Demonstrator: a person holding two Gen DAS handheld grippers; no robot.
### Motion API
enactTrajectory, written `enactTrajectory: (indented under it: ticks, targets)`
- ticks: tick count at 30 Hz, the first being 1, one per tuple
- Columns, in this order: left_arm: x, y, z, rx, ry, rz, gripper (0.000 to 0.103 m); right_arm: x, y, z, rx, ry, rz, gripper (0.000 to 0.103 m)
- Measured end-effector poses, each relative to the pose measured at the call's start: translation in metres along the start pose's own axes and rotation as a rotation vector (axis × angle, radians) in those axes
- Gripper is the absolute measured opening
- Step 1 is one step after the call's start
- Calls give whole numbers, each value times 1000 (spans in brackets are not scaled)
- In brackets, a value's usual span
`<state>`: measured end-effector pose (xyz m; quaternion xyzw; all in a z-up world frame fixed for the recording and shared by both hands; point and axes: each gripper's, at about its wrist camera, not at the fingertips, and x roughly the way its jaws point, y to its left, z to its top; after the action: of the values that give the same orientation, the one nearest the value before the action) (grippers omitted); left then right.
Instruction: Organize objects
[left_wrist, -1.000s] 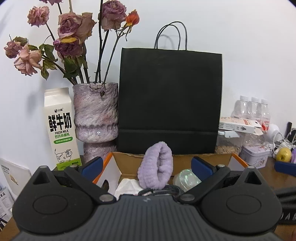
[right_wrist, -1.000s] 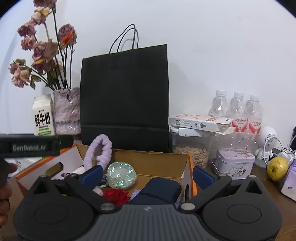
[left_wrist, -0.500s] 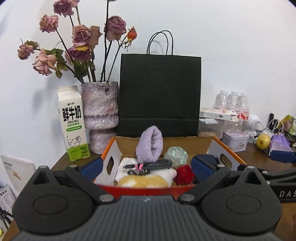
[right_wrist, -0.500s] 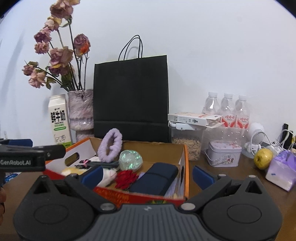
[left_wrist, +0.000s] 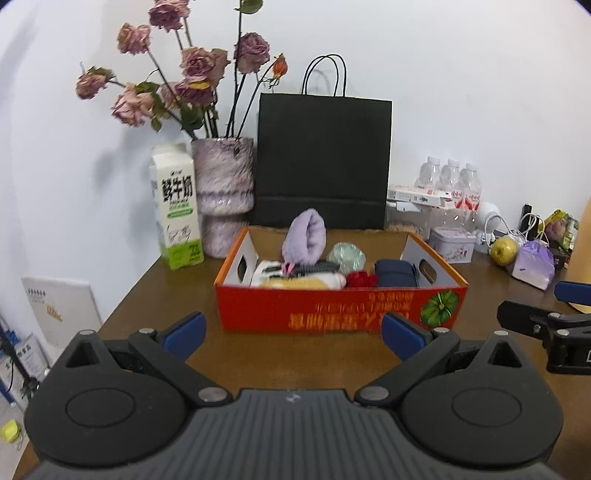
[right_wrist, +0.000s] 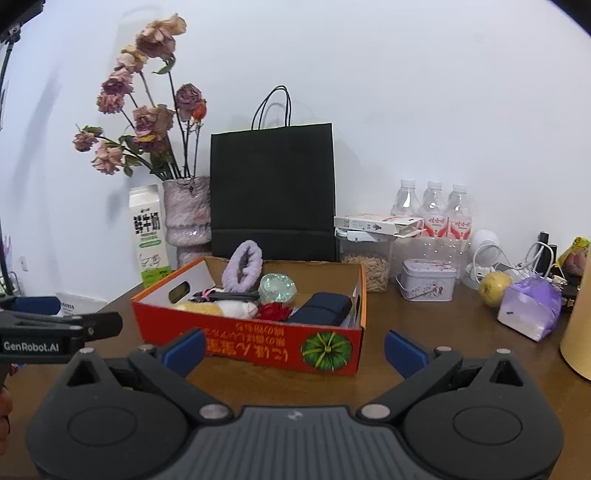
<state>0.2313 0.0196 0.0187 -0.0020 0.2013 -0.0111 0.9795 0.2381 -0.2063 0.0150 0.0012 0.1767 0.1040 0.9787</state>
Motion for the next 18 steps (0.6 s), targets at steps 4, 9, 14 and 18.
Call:
enactTrajectory:
  ticks: [4,9,14,18]
  targets:
    - [-21,1,-9,6,16,13,103,-22,4,-9,1,15,6,103]
    - [-43,2,-20,7,34,17,103,-42,9,-21,0,39,17,103]
    - [-60,3,-31,9,51,27,103,-56,12,-31,4,53,28,103]
    - [-69,3,-41,12,70,29,103,-63,13,-36,6,66,29,103]
